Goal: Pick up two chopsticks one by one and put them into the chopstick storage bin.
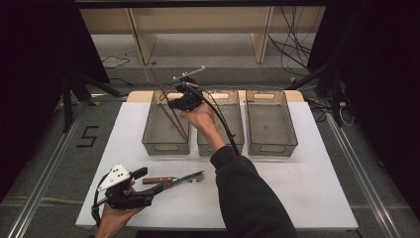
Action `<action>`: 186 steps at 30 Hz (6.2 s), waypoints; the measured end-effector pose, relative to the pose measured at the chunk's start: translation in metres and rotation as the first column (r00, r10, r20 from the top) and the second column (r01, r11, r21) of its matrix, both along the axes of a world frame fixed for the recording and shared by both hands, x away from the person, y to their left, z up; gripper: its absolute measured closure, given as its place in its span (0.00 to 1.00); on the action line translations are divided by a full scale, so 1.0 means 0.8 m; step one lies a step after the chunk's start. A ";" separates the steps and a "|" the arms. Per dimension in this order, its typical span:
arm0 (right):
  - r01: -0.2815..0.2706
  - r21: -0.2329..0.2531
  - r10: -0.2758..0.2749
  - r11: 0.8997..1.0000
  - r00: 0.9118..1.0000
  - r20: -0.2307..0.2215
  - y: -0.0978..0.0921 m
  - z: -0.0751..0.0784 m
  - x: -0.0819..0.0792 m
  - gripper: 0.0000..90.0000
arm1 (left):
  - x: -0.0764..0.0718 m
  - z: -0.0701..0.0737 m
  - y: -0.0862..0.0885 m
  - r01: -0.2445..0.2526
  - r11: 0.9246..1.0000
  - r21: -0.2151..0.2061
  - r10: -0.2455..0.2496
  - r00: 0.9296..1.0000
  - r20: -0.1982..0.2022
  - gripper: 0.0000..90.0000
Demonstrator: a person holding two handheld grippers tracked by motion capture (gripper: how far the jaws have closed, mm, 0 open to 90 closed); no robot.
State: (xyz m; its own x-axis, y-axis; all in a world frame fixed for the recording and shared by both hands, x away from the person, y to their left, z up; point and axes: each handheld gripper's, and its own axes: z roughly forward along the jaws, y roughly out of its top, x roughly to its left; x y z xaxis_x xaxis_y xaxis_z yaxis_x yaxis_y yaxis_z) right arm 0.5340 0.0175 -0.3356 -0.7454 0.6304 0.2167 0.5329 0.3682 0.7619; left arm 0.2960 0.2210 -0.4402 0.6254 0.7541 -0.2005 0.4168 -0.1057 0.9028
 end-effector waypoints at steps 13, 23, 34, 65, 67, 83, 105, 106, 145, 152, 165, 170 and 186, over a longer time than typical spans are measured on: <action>0.042 0.008 -0.042 0.999 0.999 0.001 0.009 -0.012 0.010 0.95 | 0.000 0.000 0.001 0.004 1.000 0.000 -0.004 1.000 0.003 0.17; 0.062 -0.009 -0.062 0.998 0.998 -0.013 0.017 -0.026 0.013 0.95 | -0.001 0.000 -0.002 0.011 1.000 0.005 -0.011 1.000 0.002 0.17; 0.067 -0.031 -0.068 0.997 0.997 -0.027 0.023 -0.038 0.014 0.95 | -0.002 0.000 -0.002 0.010 1.000 0.005 -0.011 1.000 0.005 0.17; -0.009 -0.063 0.007 0.998 1.000 -0.029 -0.054 -0.011 -0.021 0.47 | -0.001 -0.001 -0.001 0.004 1.000 0.006 -0.004 1.000 -0.001 0.17; -0.018 -0.059 0.017 0.998 1.000 -0.024 -0.065 -0.007 -0.029 0.44 | -0.001 -0.001 -0.002 0.003 1.000 0.005 -0.003 1.000 -0.003 0.17; -0.108 -0.108 0.109 0.988 0.994 0.001 -0.130 -0.001 -0.100 0.37 | -0.001 -0.002 -0.001 -0.003 1.000 0.004 0.003 1.000 -0.004 0.17; -0.104 -0.240 0.086 0.965 0.993 -0.082 -0.212 -0.058 -0.155 0.34 | 0.001 -0.004 -0.001 -0.009 1.000 0.017 0.009 1.000 -0.011 0.17; -0.105 -0.248 0.087 0.963 0.993 -0.084 -0.215 -0.061 -0.157 0.34 | 0.001 -0.005 -0.001 -0.009 1.000 0.018 0.009 1.000 -0.011 0.17; -0.198 -0.551 0.056 0.811 0.963 -0.264 -0.206 -0.139 -0.160 0.55 | 0.001 -0.004 -0.002 0.002 1.000 0.022 -0.002 1.000 -0.010 0.17; -0.225 -0.566 0.067 0.793 0.956 -0.286 -0.202 -0.145 -0.156 0.67 | 0.001 -0.004 -0.002 0.004 1.000 0.026 -0.004 1.000 -0.010 0.17; -0.240 -0.599 0.080 0.764 0.956 -0.281 -0.199 -0.151 -0.153 0.78 | 0.001 -0.004 -0.002 0.003 1.000 0.024 -0.002 1.000 -0.009 0.17; -0.241 -0.604 0.088 0.760 0.958 -0.271 -0.197 -0.151 -0.154 0.82 | 0.000 -0.004 -0.002 0.004 1.000 0.026 -0.004 1.000 -0.009 0.17; -0.272 -0.628 0.093 0.729 0.949 -0.302 -0.186 -0.151 -0.151 0.90 | 0.000 -0.004 -0.003 0.005 1.000 0.027 -0.005 1.000 -0.009 0.17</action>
